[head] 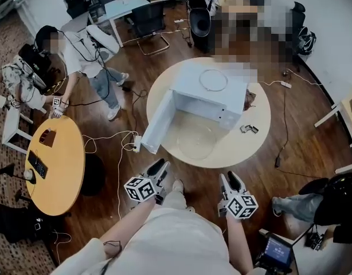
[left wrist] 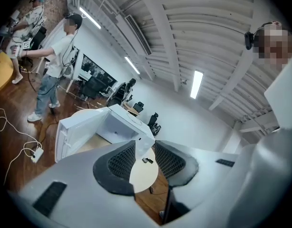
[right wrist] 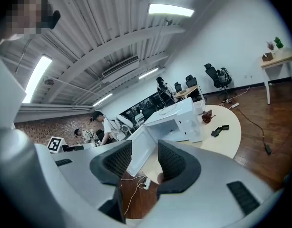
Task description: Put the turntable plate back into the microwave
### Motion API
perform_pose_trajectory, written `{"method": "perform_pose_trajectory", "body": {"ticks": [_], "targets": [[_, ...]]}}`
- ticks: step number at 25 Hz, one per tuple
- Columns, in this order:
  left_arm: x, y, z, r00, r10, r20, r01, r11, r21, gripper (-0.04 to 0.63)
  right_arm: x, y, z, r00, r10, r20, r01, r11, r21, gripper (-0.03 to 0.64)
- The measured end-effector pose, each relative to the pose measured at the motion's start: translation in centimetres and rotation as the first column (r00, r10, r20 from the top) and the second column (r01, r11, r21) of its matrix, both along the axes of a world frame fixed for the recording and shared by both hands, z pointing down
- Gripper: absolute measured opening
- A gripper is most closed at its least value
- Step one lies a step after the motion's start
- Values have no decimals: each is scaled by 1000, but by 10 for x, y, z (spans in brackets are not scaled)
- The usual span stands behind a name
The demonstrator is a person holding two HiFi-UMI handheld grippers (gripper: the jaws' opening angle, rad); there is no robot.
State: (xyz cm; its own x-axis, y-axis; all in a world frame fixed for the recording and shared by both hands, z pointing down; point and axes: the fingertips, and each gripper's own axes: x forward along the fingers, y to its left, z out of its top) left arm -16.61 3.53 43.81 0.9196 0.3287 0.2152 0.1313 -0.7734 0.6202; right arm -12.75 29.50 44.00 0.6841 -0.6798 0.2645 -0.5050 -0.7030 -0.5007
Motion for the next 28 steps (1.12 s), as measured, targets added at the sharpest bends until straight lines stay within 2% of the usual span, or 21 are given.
{"method": "perform_pose_trajectory", "body": {"ticks": [5,11,19,23,28], "targets": [[40,-12,5,1000,20,22,-20,1000,8,110,37,-18,-9,1000,2,-12,-2,1000,-5,173],[80,-12,1,995,95,20,-95,995,27,110,69,-28,-13,1000,19,-5,-19,1000,-22,172],[129,-5,5,977,212,14,-213,975,70,110,103,-38,0,997,72,32,-71,996,-44,172],[145,-7,12,966,257,38,-259,963,68,110,114,-45,10,993,94,68,-90,994,-62,173],[166,-10,9,955,296,27,-297,953,62,110,134,-54,20,992,102,79,-93,989,-111,173]]}}
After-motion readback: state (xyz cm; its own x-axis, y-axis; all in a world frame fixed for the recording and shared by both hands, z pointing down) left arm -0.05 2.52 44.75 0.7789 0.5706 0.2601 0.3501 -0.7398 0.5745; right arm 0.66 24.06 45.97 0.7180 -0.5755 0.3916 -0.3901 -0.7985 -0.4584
